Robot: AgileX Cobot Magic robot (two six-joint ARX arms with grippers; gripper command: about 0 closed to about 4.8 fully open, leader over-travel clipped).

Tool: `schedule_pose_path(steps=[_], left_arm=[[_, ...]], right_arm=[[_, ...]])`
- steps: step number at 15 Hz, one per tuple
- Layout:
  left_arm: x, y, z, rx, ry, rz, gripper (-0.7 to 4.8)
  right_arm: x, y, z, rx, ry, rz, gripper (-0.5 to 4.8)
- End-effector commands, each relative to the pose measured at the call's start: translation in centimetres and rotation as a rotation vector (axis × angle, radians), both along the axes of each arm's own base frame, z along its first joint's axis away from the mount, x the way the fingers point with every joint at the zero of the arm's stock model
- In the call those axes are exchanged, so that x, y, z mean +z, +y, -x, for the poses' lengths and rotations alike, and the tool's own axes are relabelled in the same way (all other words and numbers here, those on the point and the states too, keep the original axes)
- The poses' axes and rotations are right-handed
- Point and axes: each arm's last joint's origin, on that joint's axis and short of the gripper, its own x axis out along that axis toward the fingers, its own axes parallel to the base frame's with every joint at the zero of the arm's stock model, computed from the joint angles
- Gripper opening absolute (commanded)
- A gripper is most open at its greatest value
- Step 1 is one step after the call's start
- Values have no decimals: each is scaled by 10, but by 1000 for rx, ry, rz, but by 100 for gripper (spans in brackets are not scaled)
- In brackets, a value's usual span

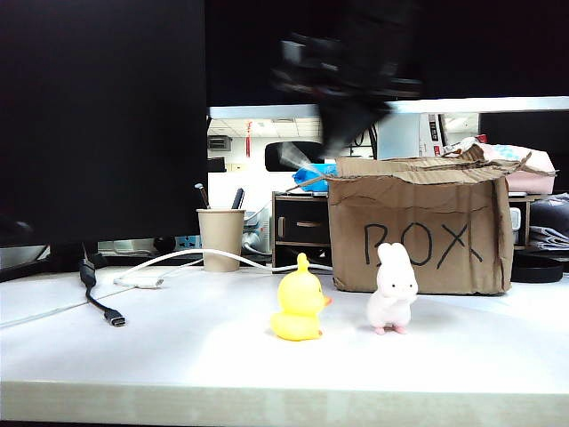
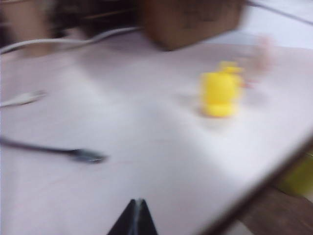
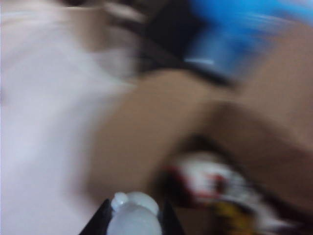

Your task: Put the doll that is least similar in size compared to the others into the paper box.

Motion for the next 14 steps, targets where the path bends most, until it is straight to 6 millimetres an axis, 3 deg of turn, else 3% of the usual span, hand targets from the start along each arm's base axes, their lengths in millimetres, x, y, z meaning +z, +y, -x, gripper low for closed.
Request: schedule_pose_path(steps=[1, 5, 10, 12, 14], left_arm=[[2, 5, -3, 49, -16, 9, -5], [14, 8, 3, 50, -140, 81, -5], [19, 8, 6, 40, -197, 116, -5], [18, 6, 8, 8, -190, 116, -5], [18, 0, 12, -59, -185, 122, -5]], right_arm=[[6, -21, -11, -68, -45, 16, 52], [6, -47, -24, -134, -51, 30, 52], [3, -52, -26, -148, -34, 39, 53], [3, -52, -26, -146, -32, 38, 124], [2, -52, -24, -146, -14, 47, 129]])
